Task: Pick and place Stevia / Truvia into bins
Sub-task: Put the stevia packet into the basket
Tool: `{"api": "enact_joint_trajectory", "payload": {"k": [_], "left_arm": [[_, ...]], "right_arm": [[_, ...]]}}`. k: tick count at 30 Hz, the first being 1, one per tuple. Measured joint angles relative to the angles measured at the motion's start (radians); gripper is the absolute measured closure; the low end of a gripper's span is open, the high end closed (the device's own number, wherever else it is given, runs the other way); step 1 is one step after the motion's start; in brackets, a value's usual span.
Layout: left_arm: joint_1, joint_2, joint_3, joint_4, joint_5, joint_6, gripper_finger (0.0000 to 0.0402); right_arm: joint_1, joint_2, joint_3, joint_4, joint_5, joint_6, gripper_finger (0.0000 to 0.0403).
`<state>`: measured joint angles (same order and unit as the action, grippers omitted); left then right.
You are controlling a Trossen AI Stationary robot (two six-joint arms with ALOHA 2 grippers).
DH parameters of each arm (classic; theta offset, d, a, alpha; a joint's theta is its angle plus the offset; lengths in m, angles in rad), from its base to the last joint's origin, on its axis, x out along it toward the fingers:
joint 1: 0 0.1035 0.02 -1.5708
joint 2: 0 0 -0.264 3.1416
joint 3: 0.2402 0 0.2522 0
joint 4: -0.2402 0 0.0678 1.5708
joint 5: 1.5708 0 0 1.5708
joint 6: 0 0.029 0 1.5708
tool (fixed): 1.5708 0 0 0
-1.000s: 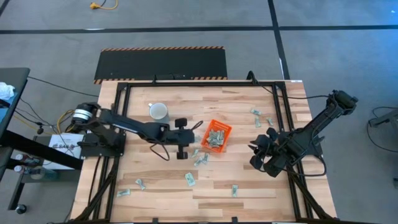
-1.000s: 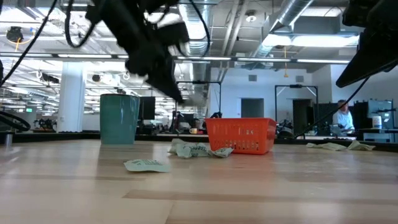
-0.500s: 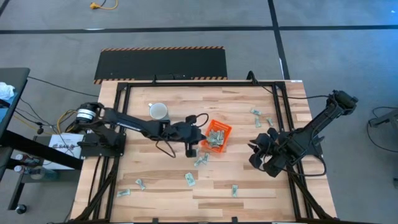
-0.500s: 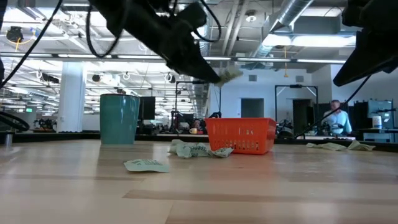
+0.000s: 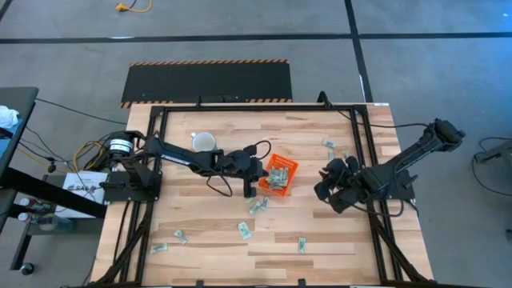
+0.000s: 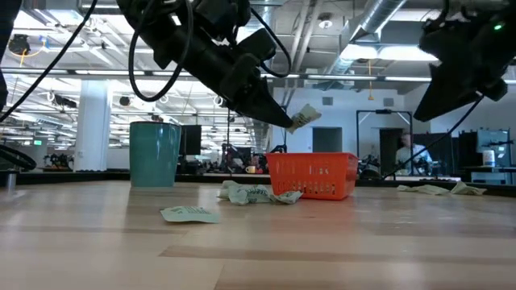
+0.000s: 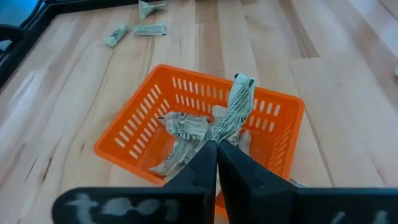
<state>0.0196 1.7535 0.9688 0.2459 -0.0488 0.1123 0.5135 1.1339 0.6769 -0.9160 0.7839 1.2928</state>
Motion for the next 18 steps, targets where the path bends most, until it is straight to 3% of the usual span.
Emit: {"api": "enact_joint_trajectory", "payload": {"k": [7, 18], "left_arm": [[0.0, 0.0, 0.0, 0.015, 0.018, 0.015, 0.0376], [0.0, 0.0, 0.0, 0.049, 0.03, 0.064, 0.0303]], "right_arm": [[-0.185, -0.001, 0.0, -0.005, -0.078, -0.015, 0.0326], [-0.515, -0.002, 0.0, 0.027, -0.203, -0.271, 0.0326]]}}
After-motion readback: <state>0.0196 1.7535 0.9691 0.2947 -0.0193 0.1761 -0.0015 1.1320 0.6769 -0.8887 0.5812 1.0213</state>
